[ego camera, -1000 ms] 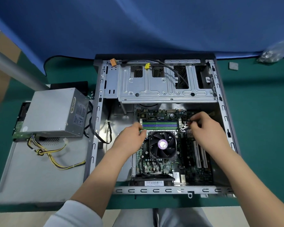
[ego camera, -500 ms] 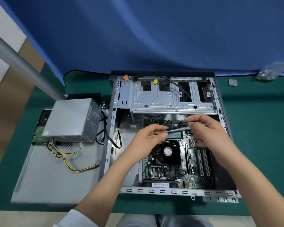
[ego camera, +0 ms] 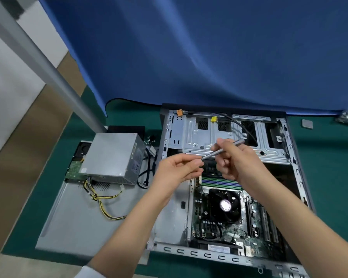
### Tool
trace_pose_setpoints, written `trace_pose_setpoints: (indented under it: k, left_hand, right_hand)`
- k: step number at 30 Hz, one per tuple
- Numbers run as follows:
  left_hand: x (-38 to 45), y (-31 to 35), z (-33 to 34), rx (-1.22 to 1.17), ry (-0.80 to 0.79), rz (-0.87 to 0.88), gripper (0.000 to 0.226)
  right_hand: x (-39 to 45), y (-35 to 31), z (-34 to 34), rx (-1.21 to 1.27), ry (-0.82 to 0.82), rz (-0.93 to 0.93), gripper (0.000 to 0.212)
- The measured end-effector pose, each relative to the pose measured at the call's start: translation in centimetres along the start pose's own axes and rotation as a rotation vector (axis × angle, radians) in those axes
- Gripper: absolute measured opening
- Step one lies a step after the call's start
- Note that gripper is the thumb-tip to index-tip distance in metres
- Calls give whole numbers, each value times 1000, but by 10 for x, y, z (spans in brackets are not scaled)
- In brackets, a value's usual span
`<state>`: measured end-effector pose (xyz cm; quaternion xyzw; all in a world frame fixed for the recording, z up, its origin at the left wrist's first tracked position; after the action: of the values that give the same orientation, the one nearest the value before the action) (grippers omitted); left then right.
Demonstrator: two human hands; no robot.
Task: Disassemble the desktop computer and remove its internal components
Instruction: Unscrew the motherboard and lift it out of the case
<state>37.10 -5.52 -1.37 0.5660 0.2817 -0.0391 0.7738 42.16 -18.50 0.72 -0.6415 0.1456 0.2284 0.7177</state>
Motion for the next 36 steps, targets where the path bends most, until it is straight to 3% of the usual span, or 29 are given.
trace_pose_setpoints:
  k: [4, 8, 10, 14, 16, 20, 31, 36]
  left_hand:
    - [22, 42, -40, 279, 123, 197, 10]
    - [58, 101, -94, 993, 450, 563, 9]
    - [91, 102, -102, 1235, 440, 533, 14]
    - [154, 70, -83, 1933, 239, 418, 18]
    - [173, 55, -76, 2111, 181, 385, 21]
    - [193, 32, -73, 2148, 134, 339, 30]
    - [202, 22, -78, 2137, 104, 273, 29]
    - [189, 37, -73, 2124, 135, 330, 26]
  right_hand:
    - [36, -4, 16, 99, 28, -32, 32]
    - [74, -13, -6, 63, 243, -148, 32]
    - [84, -9, -10, 138, 250, -159, 32]
    - [89, -6, -12, 180, 233, -211, 38]
    - [89, -7, -13, 163, 237, -227, 39]
    - [90, -9, -12, 128, 255, -261, 37]
    - [87, -8, -12, 43, 285, -283, 36]
    - [85, -8, -12, 44, 289, -267, 35]
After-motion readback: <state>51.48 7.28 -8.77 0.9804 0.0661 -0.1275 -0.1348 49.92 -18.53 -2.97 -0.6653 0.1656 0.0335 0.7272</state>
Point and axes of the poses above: each hand's wrist, its own x-axis towards the middle knuckle, its own z-axis out of the palm, y = z × x, the point moved 10 cm from there along x, towards the middle knuckle, and after that the axes turned 13 degrees about y, right-handed, at the moved point
